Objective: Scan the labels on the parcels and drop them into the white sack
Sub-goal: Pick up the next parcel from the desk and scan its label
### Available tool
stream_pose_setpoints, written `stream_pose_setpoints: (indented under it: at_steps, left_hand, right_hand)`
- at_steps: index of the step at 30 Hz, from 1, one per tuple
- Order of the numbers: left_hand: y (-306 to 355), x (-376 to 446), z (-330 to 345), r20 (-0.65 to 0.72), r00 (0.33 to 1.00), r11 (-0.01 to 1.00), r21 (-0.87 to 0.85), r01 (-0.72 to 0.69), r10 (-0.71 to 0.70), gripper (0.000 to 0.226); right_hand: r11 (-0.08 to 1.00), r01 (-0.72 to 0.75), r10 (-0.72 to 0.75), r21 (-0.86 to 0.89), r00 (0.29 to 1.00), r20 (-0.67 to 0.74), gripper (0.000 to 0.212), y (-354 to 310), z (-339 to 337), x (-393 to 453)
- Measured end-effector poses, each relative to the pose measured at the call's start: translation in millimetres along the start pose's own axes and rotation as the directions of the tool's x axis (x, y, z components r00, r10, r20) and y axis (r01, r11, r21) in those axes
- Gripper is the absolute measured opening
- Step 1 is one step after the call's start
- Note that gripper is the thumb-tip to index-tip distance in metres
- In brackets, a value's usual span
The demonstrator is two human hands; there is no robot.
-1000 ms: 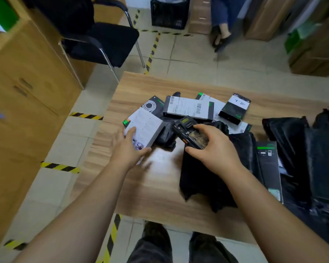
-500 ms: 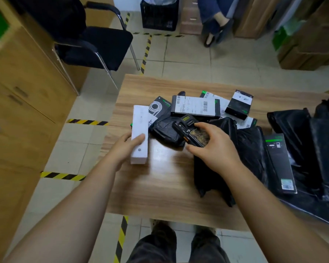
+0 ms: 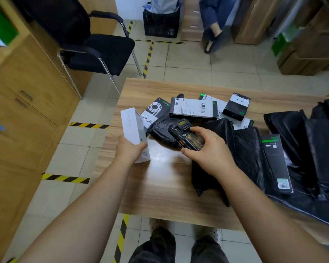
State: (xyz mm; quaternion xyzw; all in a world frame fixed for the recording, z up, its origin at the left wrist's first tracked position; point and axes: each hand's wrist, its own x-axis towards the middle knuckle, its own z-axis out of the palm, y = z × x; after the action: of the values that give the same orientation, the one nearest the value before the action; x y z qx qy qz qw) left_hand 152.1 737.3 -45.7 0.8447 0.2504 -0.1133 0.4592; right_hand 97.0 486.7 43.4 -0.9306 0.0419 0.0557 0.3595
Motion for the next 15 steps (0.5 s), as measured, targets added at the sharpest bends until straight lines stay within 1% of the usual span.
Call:
stream_pose_setpoints:
  at_steps: [1,2,4,6,9,10,11,14,15]
  left_hand:
    - [-1.7,1.0,1.3,-0.007,1.0,1.0,-0.025,0.0,-0.001,0.088]
    - [-0.8,-1.9,0.7,-0.013,1.0,0.999,-0.038,-0.011,0.01,0.085]
    - [-0.8,-9.4,-1.4,-0.04,0.998,0.997,-0.057,-0.044,0.042,0.061]
    - [2.0,-20.5,-3.1,-0.065,0.997,0.991,-0.119,-0.06,0.052,0.035]
    - [18.4,-41.5,-5.6,-0.068,0.992,0.964,-0.237,-0.117,0.103,0.015]
    - [27.3,-48.2,-5.8,-0.056,0.991,0.946,-0.295,-0.134,0.123,0.013]
    - [38.4,-53.1,-6.0,-0.047,0.989,0.925,-0.349,-0.151,0.143,0.016]
    - [82.0,-66.6,-7.1,-0.038,0.978,0.887,-0.414,-0.203,0.206,0.04]
    - [99.3,-71.3,-6.6,-0.045,0.971,0.866,-0.444,-0.229,0.233,0.042]
  right_hand:
    - [1.0,0.001,-0.001,0.004,1.0,0.003,0.067,2.0,-1.6,-0.3]
    - [1.0,0.007,-0.007,0.009,1.0,0.007,0.067,3.8,-3.8,-0.9]
    - [1.0,0.019,-0.02,0.02,1.0,0.017,0.066,7.4,-9.8,-2.1]
    - [0.999,0.034,-0.034,0.025,0.999,0.015,0.066,12.2,-18.6,-2.3]
    - [0.998,0.056,-0.057,0.036,0.998,0.022,0.067,17.3,-38.7,-0.3]
    - [0.997,0.07,-0.07,0.038,0.997,0.022,0.067,18.0,-47.4,0.1]
    - [0.996,0.085,-0.085,0.038,0.996,0.018,0.067,17.9,-57.7,1.0]
    - [0.99,0.125,-0.125,0.058,0.992,-0.004,0.066,13.9,-92.1,3.5]
    - [0.987,0.143,-0.142,0.07,0.99,-0.018,0.065,12.4,-106.8,4.1]
